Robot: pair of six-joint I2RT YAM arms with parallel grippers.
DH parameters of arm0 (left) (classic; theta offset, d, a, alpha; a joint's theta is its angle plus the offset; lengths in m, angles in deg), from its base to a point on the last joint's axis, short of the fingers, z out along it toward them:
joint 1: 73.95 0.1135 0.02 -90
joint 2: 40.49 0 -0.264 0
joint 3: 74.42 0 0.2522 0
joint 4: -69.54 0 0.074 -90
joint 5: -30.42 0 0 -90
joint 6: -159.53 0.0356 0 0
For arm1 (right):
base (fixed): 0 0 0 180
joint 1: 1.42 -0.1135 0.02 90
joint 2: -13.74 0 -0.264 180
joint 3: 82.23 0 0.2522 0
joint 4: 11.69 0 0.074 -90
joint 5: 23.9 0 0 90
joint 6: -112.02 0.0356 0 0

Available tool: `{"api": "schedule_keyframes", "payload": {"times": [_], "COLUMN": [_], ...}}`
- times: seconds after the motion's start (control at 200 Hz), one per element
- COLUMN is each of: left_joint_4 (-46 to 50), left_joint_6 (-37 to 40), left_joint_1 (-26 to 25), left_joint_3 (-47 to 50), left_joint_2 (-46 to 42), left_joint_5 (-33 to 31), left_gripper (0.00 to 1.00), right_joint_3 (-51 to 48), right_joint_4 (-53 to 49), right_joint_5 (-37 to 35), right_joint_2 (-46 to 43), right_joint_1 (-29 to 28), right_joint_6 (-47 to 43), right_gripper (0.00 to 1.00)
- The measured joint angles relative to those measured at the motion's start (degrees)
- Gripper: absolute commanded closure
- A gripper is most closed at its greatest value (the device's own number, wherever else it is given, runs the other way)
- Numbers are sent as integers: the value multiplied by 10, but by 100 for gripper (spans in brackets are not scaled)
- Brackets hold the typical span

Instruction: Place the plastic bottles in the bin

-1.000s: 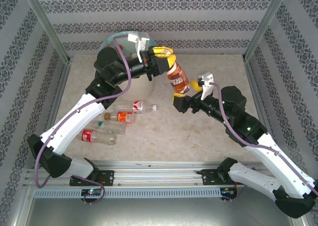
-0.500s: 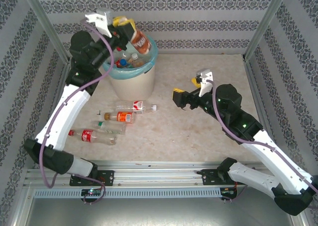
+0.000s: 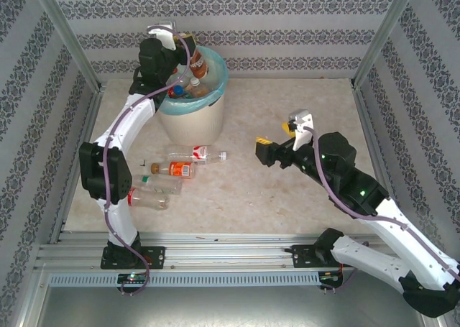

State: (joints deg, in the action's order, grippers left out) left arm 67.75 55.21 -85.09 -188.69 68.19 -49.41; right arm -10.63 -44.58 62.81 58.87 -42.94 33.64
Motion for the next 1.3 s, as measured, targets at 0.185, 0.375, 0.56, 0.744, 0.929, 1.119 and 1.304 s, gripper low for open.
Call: {"api": "schedule_keyframes", "payload": {"times": [0.185, 0.375, 0.56, 0.744, 0.929, 1.119, 1.304], "left_joint_4": [-53, -68, -68, -67, -66, -47, 25], "left_joint_6": [2, 2, 12, 24, 28, 35, 51], "left_joint_1": [0, 0, 0, 0, 7, 18, 22], "left_joint_3": [24, 43, 55, 74, 82, 82, 70], "left_joint_2": [4, 2, -17, -47, -54, -56, -66], "left_joint_5": [-30, -87, -148, -200, -217, -207, -156], "left_gripper": [38, 38, 40, 41, 43, 48, 46], "right_joint_3": [-11, -12, -12, -7, 10, 23, 54], "right_joint_4": [-19, -21, -22, -23, -24, -23, -32], "right_joint_5": [-9, -12, -12, -12, -12, -12, 14], "right_joint_2": [-19, -14, 15, 45, 66, 85, 129], "right_joint_1": [0, 0, 0, -8, -18, -25, -34], "right_joint_6": [2, 1, 1, 0, -1, -7, -27], "right_gripper": [8, 8, 9, 9, 9, 10, 11]}}
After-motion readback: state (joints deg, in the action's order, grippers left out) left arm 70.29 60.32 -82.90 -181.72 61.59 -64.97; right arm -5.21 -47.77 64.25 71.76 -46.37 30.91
